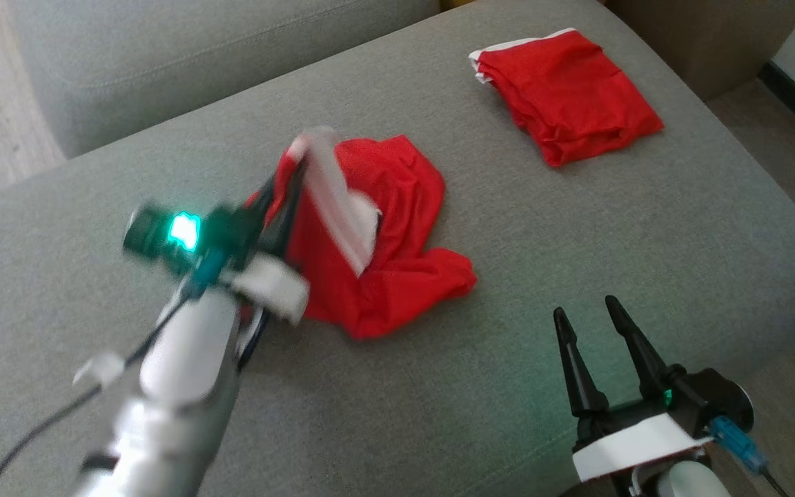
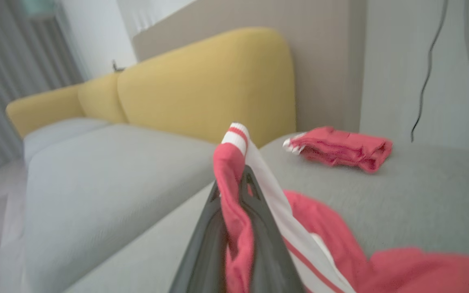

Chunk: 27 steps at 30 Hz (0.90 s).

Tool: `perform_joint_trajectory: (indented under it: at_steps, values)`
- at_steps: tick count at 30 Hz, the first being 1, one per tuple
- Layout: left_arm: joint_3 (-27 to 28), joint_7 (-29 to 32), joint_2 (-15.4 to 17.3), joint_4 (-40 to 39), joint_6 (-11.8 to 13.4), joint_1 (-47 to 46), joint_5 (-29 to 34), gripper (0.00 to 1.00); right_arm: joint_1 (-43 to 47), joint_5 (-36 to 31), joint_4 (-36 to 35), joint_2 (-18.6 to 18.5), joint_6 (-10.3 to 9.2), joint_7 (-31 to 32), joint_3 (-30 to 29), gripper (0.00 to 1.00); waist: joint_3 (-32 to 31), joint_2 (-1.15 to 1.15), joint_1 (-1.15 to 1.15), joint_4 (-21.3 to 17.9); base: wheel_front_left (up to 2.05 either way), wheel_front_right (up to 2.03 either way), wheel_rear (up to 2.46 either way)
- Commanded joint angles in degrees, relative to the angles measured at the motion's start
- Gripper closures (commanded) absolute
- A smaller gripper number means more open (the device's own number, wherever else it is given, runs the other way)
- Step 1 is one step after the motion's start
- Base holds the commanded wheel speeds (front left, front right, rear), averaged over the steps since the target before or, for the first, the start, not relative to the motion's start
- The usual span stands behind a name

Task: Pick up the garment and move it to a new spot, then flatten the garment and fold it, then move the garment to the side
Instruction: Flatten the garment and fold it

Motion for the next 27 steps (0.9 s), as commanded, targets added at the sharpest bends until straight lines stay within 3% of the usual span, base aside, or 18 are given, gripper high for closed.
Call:
perform_joint_trajectory:
  at_steps: [1,6,10,16,20,22,27]
  values:
    - [1.0,-0.5,0.7,-2.7,0.0,-4.7,-0.1,1.0,-2.1,0.4,-1.8,-0.3,0.18,-0.2,1.5,0.0,-0.3,0.0,0.0,-0.2,0.0,0.0,0.0]
    - [-4.8,-0.5,0.6,-5.7,-0.3,-15.7,-2.9,1.0,-2.2,1.2,-2.0,-0.3,0.18,-0.2,1.8,0.0,-0.5,0.0,0.0,-0.4,0.0,0.0,0.0]
    - [-11.6,-0.5,3.6,-7.4,-0.4,-27.8,-5.7,1.0,-2.7,1.9,-2.4,-0.3,0.18,-0.2,2.5,0.0,-0.1,0.0,0.0,0.4,0.0,0.0,0.0]
    - [-11.4,0.2,6.2,-9.1,-0.4,-38.5,-13.7,1.0,-2.4,2.5,-2.5,-0.3,0.18,-0.2,2.2,0.0,-0.4,0.0,0.0,4.2,0.0,0.0,0.0]
    - [-11.1,4.6,9.9,-9.1,-0.4,-33.9,-19.1,1.0,-2.0,2.4,-2.5,-0.3,0.18,-0.2,1.8,0.0,-0.6,0.0,0.0,8.3,0.0,0.0,0.0]
    - [-10.4,6.5,13.4,-9.5,-0.1,-24.0,-22.1,1.0,-1.9,1.9,-2.2,-0.3,0.18,-0.2,1.5,0.0,-0.3,0.0,0.0,11.3,0.0,0.0,0.0]
    - [-8.2,6.2,15.8,-8.7,1.4,-3.1,-29.2,1.0,-1.7,0.6,-1.5,-0.3,0.18,-0.2,0.5,0.0,0.8,0.0,0.0,15.6,0.0,0.0,0.0]
